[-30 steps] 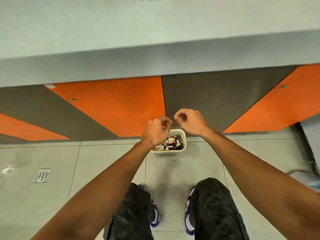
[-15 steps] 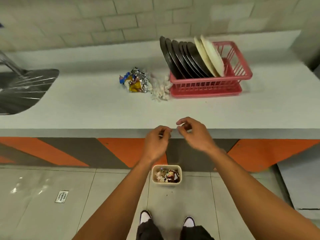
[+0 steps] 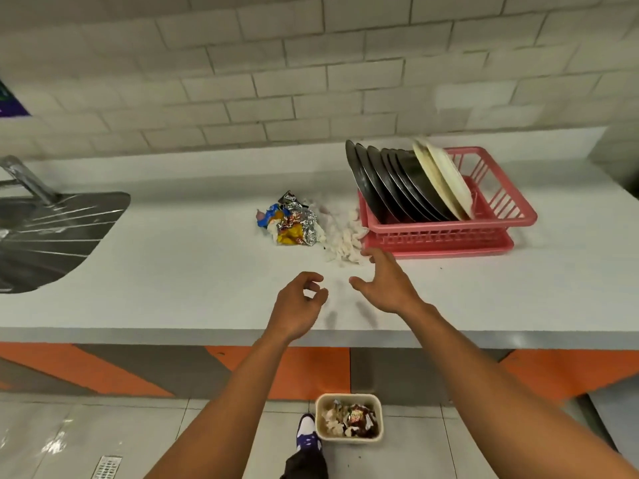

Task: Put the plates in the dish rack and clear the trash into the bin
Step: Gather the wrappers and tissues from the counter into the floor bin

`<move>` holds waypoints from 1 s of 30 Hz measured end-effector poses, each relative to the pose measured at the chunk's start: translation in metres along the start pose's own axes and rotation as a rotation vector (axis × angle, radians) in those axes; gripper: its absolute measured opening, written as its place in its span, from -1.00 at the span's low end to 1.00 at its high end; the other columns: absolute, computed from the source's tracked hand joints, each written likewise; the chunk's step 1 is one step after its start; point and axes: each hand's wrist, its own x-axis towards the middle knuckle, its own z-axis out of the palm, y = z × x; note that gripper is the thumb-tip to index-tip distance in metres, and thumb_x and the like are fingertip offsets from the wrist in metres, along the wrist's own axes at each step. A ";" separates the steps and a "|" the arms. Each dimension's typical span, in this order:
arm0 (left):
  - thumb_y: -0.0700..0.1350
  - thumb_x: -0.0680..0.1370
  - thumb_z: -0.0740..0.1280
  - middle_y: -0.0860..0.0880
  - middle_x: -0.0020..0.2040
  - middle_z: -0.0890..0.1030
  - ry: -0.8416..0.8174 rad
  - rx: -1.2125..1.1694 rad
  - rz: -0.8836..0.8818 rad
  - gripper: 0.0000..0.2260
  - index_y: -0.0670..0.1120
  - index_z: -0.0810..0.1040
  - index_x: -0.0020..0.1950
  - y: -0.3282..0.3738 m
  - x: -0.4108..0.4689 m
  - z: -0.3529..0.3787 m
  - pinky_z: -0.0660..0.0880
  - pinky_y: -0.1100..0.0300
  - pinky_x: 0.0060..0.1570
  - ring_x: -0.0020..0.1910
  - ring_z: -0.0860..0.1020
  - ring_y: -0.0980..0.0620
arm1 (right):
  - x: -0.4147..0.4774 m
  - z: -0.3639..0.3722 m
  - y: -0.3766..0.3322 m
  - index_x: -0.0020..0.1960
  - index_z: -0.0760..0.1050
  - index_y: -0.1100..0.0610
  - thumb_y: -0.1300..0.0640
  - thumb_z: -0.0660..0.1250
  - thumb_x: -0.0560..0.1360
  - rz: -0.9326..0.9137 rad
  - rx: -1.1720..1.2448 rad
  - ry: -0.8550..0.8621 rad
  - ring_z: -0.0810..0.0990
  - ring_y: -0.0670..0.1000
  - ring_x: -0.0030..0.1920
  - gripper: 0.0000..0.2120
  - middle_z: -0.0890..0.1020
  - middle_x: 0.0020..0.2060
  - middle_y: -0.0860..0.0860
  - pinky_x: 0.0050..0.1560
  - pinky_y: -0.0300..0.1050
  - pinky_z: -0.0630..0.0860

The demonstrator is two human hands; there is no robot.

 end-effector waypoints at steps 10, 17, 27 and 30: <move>0.10 0.45 0.52 -0.01 0.60 0.21 -0.266 0.095 0.011 -0.10 -0.02 0.07 0.63 -0.026 0.134 -0.008 0.28 0.05 0.48 0.55 0.25 -0.03 | 0.103 0.043 -0.026 0.63 0.04 -0.04 -0.39 0.29 0.50 0.116 -0.128 0.038 -0.03 0.20 0.62 -0.13 0.05 0.63 0.08 0.58 0.22 0.03; 0.12 0.37 0.59 -0.10 0.61 0.11 -0.331 0.118 0.059 0.06 -0.12 -0.02 0.63 -0.018 0.168 0.013 0.29 0.06 0.43 0.57 0.20 -0.09 | 0.145 0.060 -0.017 0.65 -0.08 -0.10 -0.48 0.16 0.49 0.237 -0.222 -0.014 -0.08 0.23 0.63 -0.10 -0.05 0.66 0.09 0.59 0.28 -0.04; 0.01 0.43 0.54 -0.15 0.55 0.14 -0.289 0.204 0.060 -0.08 -0.14 0.05 0.60 -0.011 0.187 0.032 0.43 0.00 0.29 0.41 0.42 -0.17 | 0.170 0.061 -0.010 0.63 0.07 -0.04 -0.34 0.09 0.59 0.224 -0.461 -0.109 0.17 0.22 0.51 -0.29 0.30 0.56 0.04 0.51 0.19 0.15; -0.13 0.48 0.47 -0.16 0.44 0.30 -0.245 0.207 0.117 -0.32 -0.17 0.22 0.51 -0.013 0.188 0.035 0.50 -0.01 0.14 0.29 0.50 -0.20 | 0.171 0.067 -0.011 0.55 0.26 -0.04 -0.24 0.08 0.64 0.221 -0.440 -0.098 0.24 0.21 0.47 -0.46 0.39 0.47 0.09 0.47 0.13 0.15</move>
